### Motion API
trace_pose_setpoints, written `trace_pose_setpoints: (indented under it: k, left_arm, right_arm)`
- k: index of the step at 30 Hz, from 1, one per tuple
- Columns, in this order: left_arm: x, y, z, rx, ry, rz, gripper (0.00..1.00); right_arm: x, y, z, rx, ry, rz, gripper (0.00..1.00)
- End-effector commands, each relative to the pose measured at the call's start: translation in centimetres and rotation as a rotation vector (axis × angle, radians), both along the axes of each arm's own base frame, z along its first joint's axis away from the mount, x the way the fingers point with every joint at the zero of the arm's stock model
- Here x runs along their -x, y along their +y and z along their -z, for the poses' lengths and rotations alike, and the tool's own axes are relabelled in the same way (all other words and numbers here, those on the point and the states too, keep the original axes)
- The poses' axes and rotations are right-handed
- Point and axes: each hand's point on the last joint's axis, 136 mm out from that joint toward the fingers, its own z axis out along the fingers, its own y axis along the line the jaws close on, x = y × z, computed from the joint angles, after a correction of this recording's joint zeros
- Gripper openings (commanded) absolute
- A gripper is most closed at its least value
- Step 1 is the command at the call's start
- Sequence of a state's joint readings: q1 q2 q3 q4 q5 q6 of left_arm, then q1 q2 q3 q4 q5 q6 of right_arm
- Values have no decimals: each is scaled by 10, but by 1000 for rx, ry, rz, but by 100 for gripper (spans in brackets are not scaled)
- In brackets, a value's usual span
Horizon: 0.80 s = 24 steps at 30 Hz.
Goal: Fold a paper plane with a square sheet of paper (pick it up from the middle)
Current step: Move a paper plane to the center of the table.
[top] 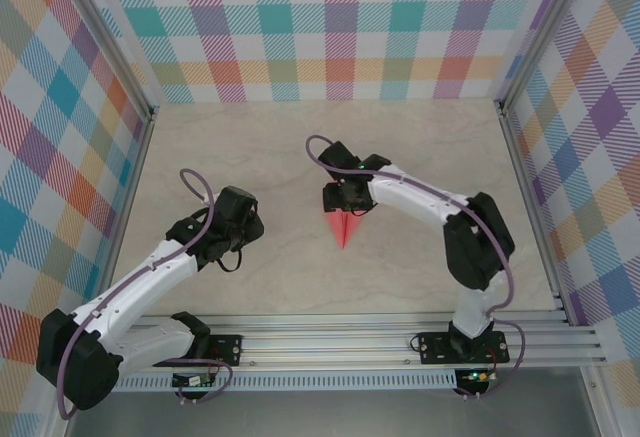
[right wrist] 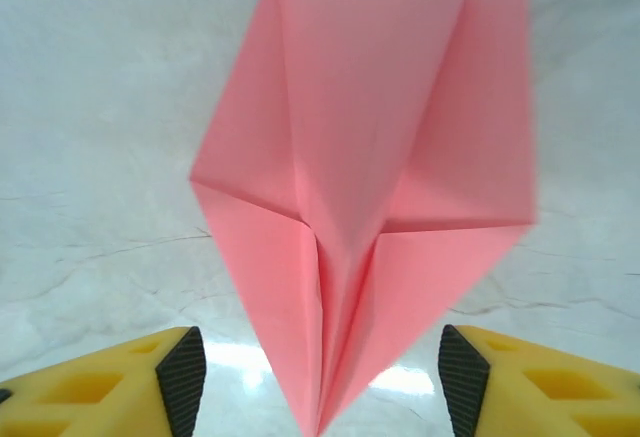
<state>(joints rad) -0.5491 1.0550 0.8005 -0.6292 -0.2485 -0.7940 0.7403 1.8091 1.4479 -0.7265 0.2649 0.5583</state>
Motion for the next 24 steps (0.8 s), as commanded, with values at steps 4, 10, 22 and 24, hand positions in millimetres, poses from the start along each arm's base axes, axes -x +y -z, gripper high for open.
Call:
trace_pose_setpoints:
  k: [4,10,22,24]
  left_arm:
    - [-21,51,-26,-267,-167,-92,63]
    - [-44,110,-33,-508,-210,-269,100]
    - [-95,151,19,-711,-180,-247,100]
    - [-104,146,26,-703,-242,-215,100]
  right_arm:
    - [-7,-101,-80,154,-354,212,78]
    - [-5,-230,-80,358,-483,465,85]
    - [-46,-267,8,216,-575,327,100]
    - [-53,-258,9,174,-631,275,100]
